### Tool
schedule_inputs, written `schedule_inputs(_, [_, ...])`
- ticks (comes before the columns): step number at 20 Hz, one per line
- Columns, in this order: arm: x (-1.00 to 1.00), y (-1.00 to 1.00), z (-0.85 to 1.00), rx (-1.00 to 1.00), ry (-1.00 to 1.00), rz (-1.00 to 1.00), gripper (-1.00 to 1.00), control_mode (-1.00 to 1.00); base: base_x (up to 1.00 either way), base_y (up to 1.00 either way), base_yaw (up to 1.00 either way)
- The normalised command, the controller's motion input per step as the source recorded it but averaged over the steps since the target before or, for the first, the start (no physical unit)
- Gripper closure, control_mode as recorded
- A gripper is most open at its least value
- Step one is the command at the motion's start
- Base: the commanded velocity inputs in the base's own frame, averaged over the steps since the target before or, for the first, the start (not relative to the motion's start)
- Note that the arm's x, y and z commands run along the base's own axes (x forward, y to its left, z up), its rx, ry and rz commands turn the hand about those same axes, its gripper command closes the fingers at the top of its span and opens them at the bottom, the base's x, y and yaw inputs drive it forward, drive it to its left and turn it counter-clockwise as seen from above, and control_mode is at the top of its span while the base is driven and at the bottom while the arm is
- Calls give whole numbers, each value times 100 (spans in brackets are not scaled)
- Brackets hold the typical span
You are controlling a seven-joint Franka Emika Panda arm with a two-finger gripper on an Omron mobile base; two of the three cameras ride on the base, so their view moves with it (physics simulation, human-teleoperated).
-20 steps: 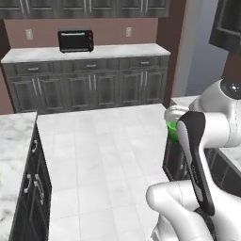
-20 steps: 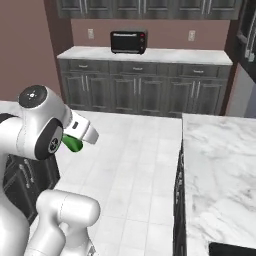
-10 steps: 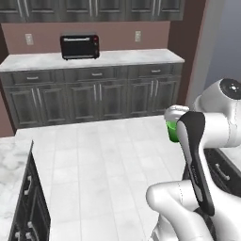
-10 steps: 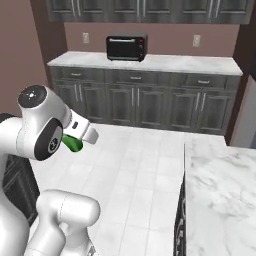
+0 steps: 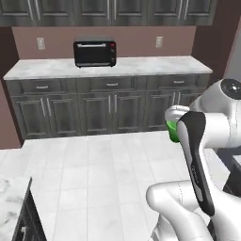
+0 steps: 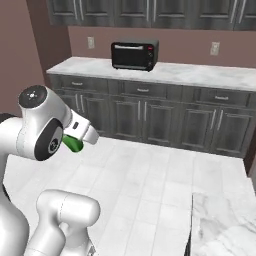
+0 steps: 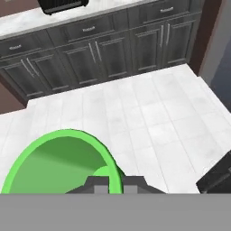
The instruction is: Open the cabinet directly in front. Then move the wine and the cup to the dining counter with the jar on it.
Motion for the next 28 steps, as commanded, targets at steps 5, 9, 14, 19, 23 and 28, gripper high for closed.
schedule_inputs(5, [0,0,0,0,0,0,100,100,100,0,29])
schedule_inputs(9, [0,0,0,0,0,0,100,100,100,0,37])
schedule_inputs(14, [0,0,0,0,0,0,100,100,100,0,52])
schedule_inputs(19, [0,0,0,0,0,0,100,100,79,0,78])
schedule_inputs(23, [0,0,0,0,0,0,100,100,28,0,88])
schedule_inputs(28, [0,0,0,0,0,0,100,100,18,0,90])
